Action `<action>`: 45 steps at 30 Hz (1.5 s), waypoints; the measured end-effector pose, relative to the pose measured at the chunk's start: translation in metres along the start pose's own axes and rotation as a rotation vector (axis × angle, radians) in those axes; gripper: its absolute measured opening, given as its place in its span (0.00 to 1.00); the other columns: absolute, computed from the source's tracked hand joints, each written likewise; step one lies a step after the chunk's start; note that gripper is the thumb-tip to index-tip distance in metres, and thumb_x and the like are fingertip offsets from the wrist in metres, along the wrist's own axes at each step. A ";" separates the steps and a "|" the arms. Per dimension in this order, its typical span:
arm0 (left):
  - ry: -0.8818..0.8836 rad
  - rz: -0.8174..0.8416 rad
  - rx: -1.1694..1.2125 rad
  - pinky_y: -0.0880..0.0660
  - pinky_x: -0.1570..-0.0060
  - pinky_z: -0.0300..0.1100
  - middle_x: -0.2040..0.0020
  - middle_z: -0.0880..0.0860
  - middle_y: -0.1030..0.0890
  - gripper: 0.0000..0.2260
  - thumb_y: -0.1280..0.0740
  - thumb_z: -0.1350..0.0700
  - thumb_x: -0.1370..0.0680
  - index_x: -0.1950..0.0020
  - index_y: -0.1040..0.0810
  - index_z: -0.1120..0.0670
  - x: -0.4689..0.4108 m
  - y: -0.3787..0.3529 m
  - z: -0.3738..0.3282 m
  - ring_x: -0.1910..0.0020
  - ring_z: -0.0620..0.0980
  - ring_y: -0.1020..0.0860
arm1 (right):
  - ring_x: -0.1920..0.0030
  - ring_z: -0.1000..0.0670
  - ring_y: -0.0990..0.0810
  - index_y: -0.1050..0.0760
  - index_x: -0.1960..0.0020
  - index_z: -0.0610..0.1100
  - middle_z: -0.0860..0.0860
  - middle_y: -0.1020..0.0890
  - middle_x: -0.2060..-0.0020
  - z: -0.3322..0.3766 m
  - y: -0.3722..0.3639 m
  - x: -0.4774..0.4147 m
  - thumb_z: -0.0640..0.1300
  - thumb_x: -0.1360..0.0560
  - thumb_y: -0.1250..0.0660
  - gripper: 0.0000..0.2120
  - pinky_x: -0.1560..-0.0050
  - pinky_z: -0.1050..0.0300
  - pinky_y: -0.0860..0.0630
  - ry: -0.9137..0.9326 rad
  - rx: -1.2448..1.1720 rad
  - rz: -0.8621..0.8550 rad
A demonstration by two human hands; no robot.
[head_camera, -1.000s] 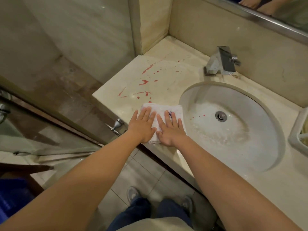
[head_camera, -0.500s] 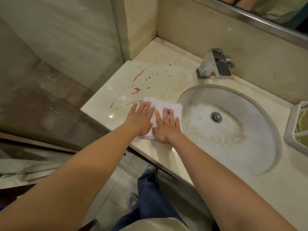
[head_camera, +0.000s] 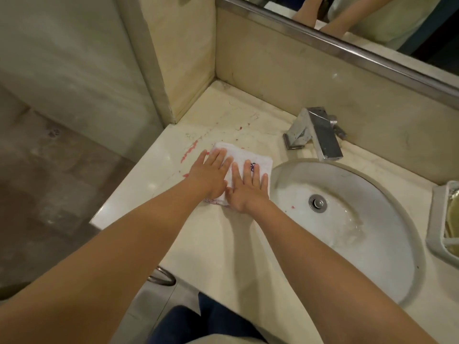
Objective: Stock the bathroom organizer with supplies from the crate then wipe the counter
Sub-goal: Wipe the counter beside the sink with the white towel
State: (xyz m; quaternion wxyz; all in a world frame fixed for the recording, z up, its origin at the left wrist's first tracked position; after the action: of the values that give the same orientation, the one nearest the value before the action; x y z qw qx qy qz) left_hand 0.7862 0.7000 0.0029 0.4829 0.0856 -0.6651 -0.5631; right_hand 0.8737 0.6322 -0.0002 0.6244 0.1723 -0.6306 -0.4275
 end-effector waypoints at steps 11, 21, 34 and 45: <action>-0.080 0.018 0.018 0.63 0.25 0.52 0.23 0.55 0.68 0.31 0.51 0.46 0.17 0.22 0.66 0.53 -0.065 0.043 0.011 0.24 0.52 0.68 | 0.26 0.44 0.75 0.71 0.23 0.52 0.47 0.73 0.26 -0.014 0.043 -0.052 0.57 0.17 0.58 0.30 0.27 0.44 0.72 -0.053 -0.085 -0.047; -0.122 -0.049 0.074 0.64 0.25 0.50 0.22 0.54 0.67 0.31 0.51 0.46 0.18 0.22 0.65 0.52 -0.124 0.074 0.028 0.23 0.50 0.67 | 0.26 0.44 0.75 0.70 0.23 0.53 0.48 0.73 0.26 -0.026 0.086 -0.101 0.58 0.18 0.58 0.30 0.27 0.45 0.72 -0.063 -0.128 -0.054; -0.150 -0.068 0.126 0.64 0.25 0.50 0.22 0.52 0.66 0.31 0.49 0.48 0.19 0.21 0.63 0.51 -0.174 0.108 0.047 0.23 0.49 0.67 | 0.27 0.44 0.76 0.70 0.23 0.53 0.47 0.73 0.26 -0.033 0.123 -0.148 0.57 0.18 0.57 0.30 0.27 0.43 0.73 -0.064 -0.177 -0.106; -0.166 -0.053 0.113 0.63 0.24 0.50 0.22 0.53 0.68 0.31 0.50 0.49 0.17 0.22 0.66 0.52 -0.165 0.107 0.049 0.24 0.50 0.67 | 0.27 0.44 0.76 0.69 0.22 0.53 0.47 0.73 0.26 -0.024 0.122 -0.146 0.57 0.18 0.55 0.31 0.27 0.42 0.72 -0.124 -0.196 -0.128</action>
State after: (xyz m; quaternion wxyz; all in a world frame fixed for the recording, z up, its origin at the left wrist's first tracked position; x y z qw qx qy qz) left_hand 0.8814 0.8786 0.0070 0.4054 0.0834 -0.7309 -0.5426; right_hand 0.9584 0.8046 -0.0050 0.5695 0.1236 -0.6108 -0.5361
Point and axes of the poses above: each hand's wrist, its own x-axis away from the middle knuckle, its own y-axis out of the back of the hand, z = x × y, the point moved 5 cm from there along -x, towards the middle knuckle
